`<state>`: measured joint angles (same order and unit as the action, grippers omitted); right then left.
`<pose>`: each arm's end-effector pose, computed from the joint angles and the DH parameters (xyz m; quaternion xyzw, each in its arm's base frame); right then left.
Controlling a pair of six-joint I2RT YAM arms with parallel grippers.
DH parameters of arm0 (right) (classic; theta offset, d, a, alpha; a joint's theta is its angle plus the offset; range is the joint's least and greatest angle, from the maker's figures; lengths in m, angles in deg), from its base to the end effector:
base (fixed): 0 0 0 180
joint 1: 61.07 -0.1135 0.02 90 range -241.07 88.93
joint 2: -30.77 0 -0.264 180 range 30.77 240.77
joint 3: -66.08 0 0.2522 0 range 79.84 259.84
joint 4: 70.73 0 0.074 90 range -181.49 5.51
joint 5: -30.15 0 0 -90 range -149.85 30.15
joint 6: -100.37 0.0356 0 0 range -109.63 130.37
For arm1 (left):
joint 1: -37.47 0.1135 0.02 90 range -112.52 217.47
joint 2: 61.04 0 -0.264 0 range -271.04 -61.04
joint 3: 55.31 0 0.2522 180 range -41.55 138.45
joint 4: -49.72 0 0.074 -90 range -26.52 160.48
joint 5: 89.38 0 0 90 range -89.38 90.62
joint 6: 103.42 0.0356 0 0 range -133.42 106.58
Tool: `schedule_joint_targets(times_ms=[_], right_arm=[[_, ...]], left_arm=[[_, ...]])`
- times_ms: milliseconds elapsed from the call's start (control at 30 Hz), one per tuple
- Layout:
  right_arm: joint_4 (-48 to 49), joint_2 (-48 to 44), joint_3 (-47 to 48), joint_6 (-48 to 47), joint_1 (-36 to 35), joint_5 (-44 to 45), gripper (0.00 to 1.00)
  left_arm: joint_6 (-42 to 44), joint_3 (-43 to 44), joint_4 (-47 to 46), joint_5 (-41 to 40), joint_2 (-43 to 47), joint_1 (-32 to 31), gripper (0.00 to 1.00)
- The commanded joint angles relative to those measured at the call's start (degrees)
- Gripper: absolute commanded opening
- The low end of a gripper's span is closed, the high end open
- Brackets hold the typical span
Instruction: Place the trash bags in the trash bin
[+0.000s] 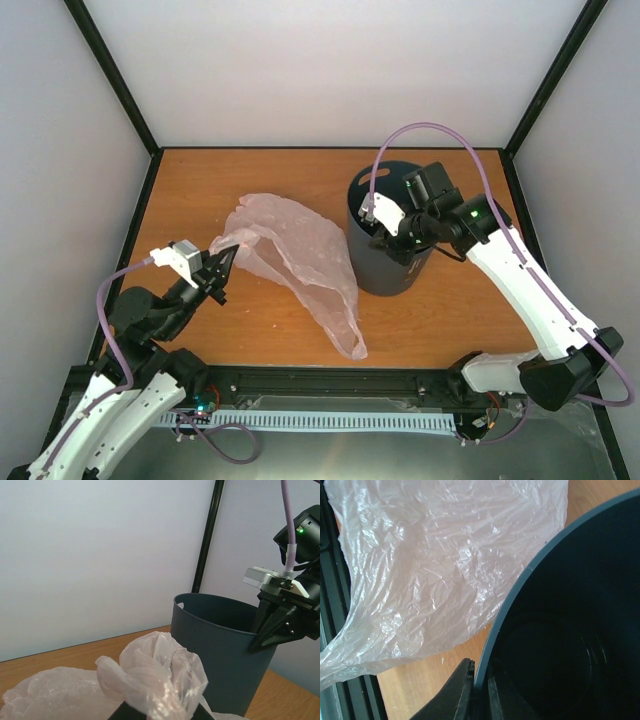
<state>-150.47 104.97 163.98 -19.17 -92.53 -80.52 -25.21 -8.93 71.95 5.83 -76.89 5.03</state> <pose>0.1973 0.1354 0.3799 -0.5227 0.7841 0.1764 0.2844 0.0756 -0.0519 0.3295 0.1509 0.6367 -0.3120 0.6889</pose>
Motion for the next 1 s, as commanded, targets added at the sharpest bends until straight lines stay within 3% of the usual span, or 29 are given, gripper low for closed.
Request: schedule_joint_targets(times_ms=[0, 67, 133, 233, 333, 533, 700, 967], right_arm=[[5.1, -3.0, -2.2, 1.3, -0.6, -2.6, 0.16], [6.0, -4.6, -3.8, 1.5, -0.6, -2.7, 0.38], [6.1, -6.2, -4.1, 1.8, -0.6, -2.3, 0.49], [7.9, -11.0, -3.5, 4.6, -0.6, -2.1, 0.54], [7.1, -15.0, -3.0, 4.5, -0.6, -9.1, 0.58], [-3.0, -16.8, -8.9, -5.4, -0.7, -23.0, 0.70], [-5.3, -17.9, -15.9, -10.1, -2.6, -23.7, 0.85], [-2.2, -12.3, -20.0, -5.5, -14.0, -18.6, 0.90]], left_arm=[[0.8, 0.3, -1.8, 0.1, 0.0, 0.8, 0.01], [0.8, 0.3, -1.8, 0.0, 0.1, 0.9, 0.01], [0.7, 0.2, -1.8, 0.0, 0.2, 1.0, 0.01], [0.7, 0.3, -1.6, 0.0, -0.1, 1.2, 0.01], [0.7, 0.4, -1.6, 0.3, -0.4, 1.4, 0.01], [0.5, 0.2, -1.9, 0.5, -0.2, 2.5, 0.01], [0.5, 0.2, -2.0, 0.6, -0.4, 3.0, 0.01], [0.5, 0.2, -2.1, 0.4, -0.5, 4.2, 0.01]])
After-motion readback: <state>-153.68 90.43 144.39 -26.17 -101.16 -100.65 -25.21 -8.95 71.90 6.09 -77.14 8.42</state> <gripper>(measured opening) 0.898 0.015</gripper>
